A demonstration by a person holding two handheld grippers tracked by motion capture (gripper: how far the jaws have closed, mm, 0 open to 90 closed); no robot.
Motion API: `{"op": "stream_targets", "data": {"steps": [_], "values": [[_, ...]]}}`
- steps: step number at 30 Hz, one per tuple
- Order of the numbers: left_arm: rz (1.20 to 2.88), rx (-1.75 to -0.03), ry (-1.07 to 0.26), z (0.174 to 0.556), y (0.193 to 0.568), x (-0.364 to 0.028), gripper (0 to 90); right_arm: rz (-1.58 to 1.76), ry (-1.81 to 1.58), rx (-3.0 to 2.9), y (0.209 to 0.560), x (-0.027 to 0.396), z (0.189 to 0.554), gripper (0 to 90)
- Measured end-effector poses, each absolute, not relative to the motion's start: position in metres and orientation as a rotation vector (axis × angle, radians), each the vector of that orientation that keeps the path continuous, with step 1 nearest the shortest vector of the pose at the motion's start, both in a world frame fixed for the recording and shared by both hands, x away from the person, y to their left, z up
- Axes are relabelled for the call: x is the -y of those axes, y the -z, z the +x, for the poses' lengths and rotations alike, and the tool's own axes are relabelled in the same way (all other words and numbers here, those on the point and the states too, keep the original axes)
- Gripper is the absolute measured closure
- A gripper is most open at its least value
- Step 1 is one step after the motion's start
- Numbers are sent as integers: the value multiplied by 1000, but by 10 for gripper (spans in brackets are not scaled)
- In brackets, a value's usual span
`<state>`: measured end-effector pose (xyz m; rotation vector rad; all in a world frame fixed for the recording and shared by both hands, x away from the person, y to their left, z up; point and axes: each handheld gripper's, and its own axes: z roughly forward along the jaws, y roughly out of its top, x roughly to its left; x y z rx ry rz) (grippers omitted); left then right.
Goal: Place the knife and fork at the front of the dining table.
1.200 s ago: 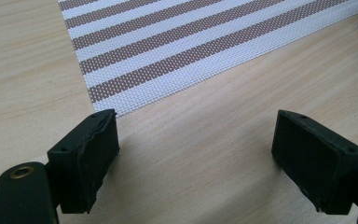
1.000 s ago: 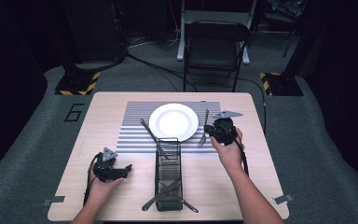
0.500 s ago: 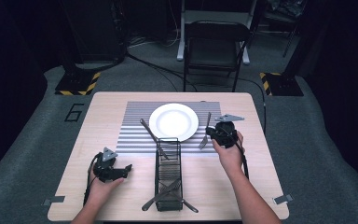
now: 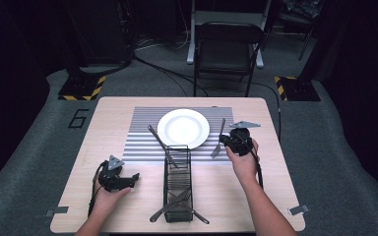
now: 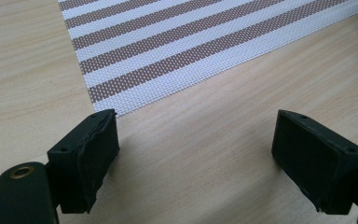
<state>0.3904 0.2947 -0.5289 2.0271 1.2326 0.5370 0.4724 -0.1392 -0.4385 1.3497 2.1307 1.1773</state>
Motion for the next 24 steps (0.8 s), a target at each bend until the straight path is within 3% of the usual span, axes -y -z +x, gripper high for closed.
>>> {"op": "stream_targets", "data": {"steps": [24], "values": [[2025,-1228,-534,391,529,-294,146,1509,-1177,-2049,445,130,499,878]]}}
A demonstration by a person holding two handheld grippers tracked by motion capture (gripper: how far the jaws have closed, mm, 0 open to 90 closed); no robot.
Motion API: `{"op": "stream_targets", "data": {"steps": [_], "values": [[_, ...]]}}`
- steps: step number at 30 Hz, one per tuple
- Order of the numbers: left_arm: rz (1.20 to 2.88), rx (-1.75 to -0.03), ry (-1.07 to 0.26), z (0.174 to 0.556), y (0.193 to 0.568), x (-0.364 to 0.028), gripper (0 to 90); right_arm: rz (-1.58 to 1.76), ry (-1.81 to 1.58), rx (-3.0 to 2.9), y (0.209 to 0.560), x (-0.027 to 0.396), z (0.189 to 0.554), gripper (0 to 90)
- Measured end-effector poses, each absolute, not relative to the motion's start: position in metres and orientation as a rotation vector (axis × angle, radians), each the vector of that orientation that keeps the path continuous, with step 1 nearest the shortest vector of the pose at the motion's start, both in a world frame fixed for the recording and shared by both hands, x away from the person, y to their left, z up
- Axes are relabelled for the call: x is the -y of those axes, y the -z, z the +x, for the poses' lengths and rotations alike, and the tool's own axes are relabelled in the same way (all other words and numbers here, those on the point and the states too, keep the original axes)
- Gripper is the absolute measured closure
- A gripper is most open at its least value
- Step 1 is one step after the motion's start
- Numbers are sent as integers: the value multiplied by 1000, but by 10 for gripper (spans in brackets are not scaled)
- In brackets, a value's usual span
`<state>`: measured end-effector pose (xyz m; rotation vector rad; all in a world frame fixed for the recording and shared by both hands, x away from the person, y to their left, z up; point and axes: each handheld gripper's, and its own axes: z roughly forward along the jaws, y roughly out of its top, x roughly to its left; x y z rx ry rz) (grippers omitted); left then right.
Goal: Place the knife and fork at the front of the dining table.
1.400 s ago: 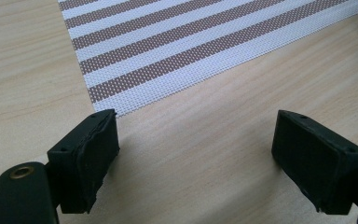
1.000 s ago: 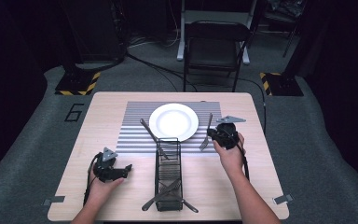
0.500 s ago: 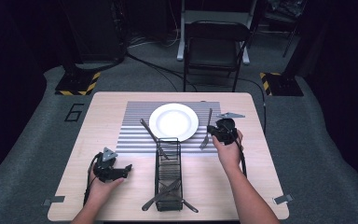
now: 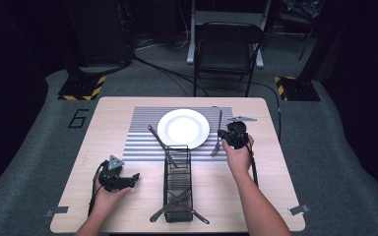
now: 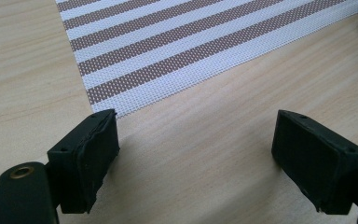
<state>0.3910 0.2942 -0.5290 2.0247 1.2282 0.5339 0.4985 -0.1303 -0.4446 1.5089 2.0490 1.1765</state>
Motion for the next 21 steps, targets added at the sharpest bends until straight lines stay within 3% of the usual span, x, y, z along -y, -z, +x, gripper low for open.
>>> {"op": "stream_targets", "data": {"steps": [21], "values": [[2031,-1229,-532,391,529,-294,146,1623,-1164,-2011,452,130,517,876]]}}
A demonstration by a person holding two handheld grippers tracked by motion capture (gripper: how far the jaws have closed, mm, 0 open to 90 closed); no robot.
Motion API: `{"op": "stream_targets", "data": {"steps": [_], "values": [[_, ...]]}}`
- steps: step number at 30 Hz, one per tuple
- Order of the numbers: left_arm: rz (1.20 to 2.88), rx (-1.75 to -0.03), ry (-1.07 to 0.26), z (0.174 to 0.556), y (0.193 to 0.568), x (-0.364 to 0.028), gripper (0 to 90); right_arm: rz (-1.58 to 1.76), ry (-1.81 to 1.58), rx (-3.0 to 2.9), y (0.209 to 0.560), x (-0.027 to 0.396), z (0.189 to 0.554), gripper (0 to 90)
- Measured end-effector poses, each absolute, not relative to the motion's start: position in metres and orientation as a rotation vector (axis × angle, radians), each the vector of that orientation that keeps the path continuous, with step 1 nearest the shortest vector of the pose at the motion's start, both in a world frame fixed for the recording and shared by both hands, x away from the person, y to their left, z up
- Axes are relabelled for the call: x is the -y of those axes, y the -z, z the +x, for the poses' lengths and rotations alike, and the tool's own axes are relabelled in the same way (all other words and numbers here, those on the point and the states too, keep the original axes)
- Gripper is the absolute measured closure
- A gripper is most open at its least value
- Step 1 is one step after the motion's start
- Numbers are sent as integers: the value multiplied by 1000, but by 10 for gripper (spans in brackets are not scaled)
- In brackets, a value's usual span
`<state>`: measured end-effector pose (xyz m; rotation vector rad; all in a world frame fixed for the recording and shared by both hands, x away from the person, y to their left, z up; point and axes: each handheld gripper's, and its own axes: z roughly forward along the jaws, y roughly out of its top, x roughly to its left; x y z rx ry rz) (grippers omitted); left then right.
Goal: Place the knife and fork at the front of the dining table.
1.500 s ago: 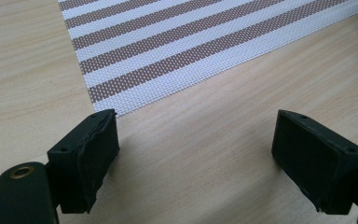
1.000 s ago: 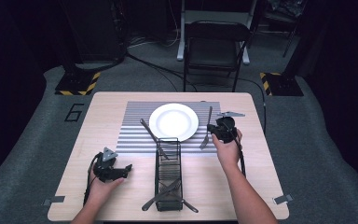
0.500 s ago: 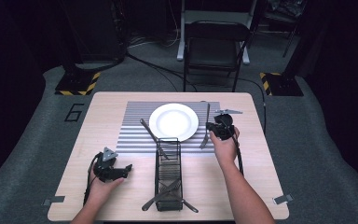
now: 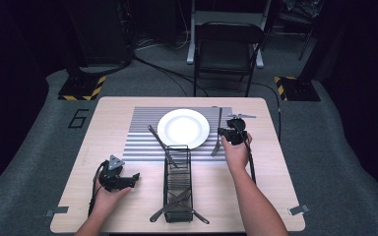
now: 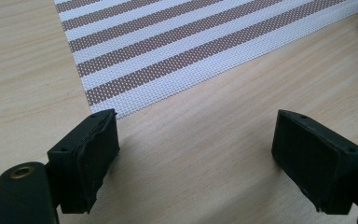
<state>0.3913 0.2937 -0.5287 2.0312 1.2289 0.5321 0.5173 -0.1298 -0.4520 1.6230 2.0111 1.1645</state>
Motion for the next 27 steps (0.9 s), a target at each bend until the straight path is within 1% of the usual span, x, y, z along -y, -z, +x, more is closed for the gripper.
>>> {"op": "stream_targets", "data": {"steps": [27], "values": [[2030,-1220,-538,392,529,-293,146,1788,-1119,-1904,468,120,536,878]]}}
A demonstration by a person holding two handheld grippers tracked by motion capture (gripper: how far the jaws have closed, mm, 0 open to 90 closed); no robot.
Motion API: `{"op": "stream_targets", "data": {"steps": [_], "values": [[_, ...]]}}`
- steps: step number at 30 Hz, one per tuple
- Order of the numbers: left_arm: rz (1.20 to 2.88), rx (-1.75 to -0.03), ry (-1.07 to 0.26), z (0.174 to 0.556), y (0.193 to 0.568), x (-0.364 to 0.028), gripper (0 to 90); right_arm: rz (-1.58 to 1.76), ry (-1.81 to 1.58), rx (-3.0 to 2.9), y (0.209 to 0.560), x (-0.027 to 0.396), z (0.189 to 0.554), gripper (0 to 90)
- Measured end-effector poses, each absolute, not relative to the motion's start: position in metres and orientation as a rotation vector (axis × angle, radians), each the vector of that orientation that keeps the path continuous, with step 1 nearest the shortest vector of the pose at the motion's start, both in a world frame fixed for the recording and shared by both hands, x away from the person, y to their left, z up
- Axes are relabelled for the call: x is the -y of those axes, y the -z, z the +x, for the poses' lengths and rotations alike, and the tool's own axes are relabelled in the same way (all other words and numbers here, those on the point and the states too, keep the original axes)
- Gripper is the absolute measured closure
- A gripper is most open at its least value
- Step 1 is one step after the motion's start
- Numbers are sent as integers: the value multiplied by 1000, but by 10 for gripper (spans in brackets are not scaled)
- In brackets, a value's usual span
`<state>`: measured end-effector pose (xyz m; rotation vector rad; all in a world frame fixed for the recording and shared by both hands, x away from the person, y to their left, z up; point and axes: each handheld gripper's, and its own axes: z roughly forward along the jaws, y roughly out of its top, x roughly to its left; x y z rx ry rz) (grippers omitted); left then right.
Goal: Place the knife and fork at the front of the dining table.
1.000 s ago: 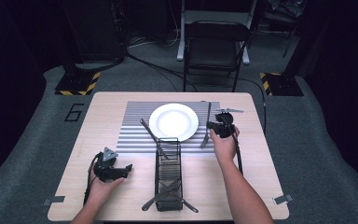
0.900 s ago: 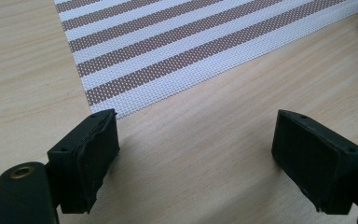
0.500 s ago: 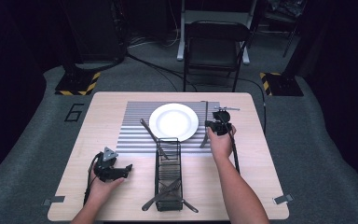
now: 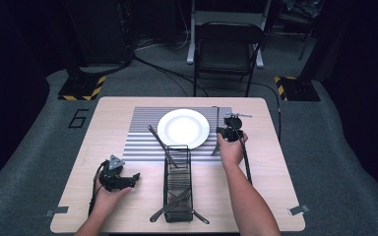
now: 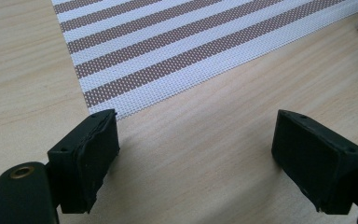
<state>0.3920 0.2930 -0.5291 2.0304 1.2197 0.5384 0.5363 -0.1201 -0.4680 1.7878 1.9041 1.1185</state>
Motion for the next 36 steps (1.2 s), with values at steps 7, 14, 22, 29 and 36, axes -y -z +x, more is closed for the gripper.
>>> {"op": "stream_targets", "data": {"steps": [7,14,22,29,36], "values": [[2030,-1218,-539,392,529,-293,146,1817,-1121,-1876,474,120,540,878],[2030,-1218,-539,392,529,-293,146,1872,-1089,-1861,487,125,546,879],[2029,-1219,-540,392,529,-293,146,1934,-1085,-1844,500,127,549,880],[2029,-1219,-540,392,529,-293,146,1934,-1071,-1845,505,124,551,880],[2030,-1218,-541,392,529,-293,146,1949,-1079,-1823,506,123,552,880]]}}
